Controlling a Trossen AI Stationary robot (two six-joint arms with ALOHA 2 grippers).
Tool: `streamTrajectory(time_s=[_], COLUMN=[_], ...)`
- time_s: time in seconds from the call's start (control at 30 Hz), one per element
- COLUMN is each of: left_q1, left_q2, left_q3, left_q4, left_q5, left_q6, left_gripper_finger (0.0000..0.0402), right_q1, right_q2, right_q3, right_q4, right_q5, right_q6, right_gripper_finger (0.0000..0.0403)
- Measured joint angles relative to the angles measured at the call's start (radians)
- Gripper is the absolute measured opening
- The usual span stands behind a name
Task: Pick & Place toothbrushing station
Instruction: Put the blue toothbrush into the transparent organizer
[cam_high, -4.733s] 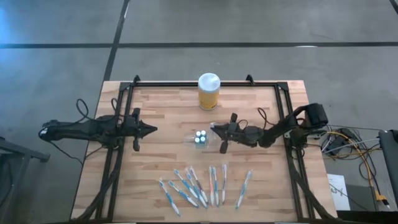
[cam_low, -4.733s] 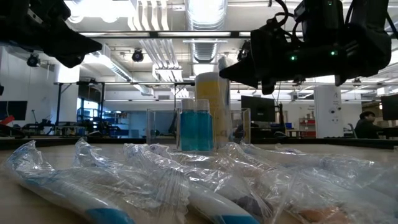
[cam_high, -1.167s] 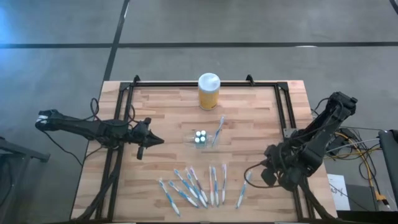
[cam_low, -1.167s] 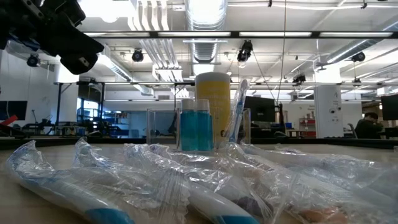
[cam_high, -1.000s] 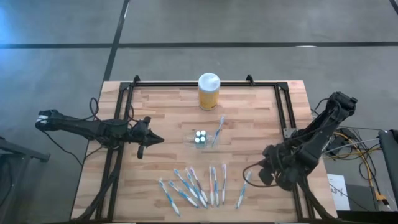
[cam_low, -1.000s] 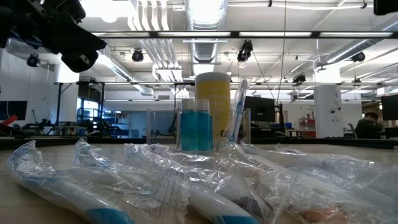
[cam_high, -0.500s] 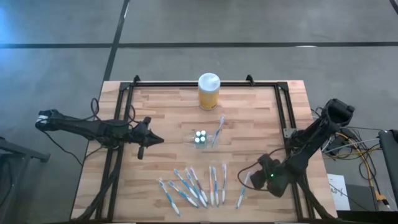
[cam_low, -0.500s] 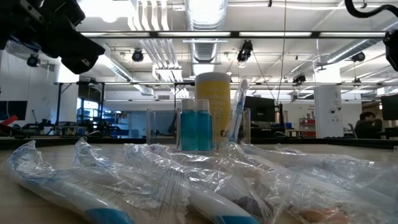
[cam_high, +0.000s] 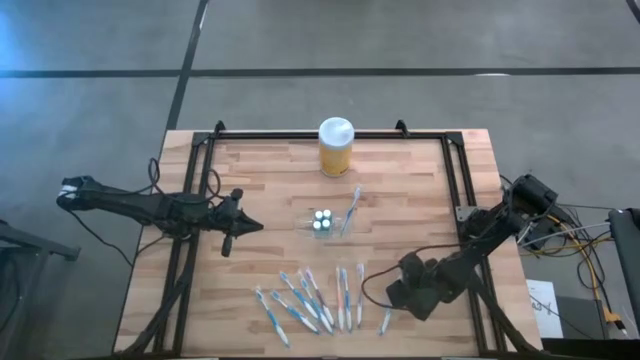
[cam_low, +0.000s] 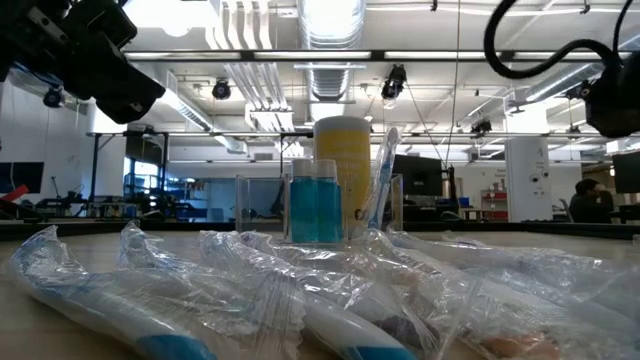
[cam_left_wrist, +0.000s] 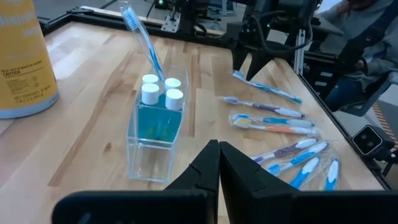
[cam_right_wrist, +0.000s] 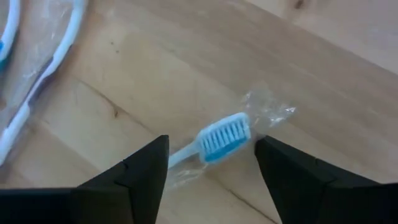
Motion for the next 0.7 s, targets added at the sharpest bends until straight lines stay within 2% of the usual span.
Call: streamTrajectory(time_s=[0.17, 0.3, 0.43, 0.7], left_q1=[0.0, 0.0, 0.0, 0.0], left_q2=[0.0, 0.0, 0.0, 0.011], left_q3=[0.0, 0.0, 0.0, 0.0], left_q4=[0.002, 0.004, 0.004, 0.016], left_q5=[0.0, 0.0, 0.0, 0.0], left_q6=[0.0, -0.001, -0.002, -0.009], left_gripper_finger=[0.0012, 0.0013, 0.0014, 0.0014], right_q1=[-0.047, -0.057, -0.057, -0.059], right_q2=[0.022, 0.014, 0.011, 0.013], right_q3=[0.003, 0.0, -0.001, -0.006], right_q4=[-0.001, -0.007, -0.057, -0.092], right_q5=[-0.018, -0.011, 0.033, 0.076], right_q6=[-0.084, -0.145, -0.167, -0.253], right_gripper_finger=[0.024, 0.0215, 0.0171, 0.0051])
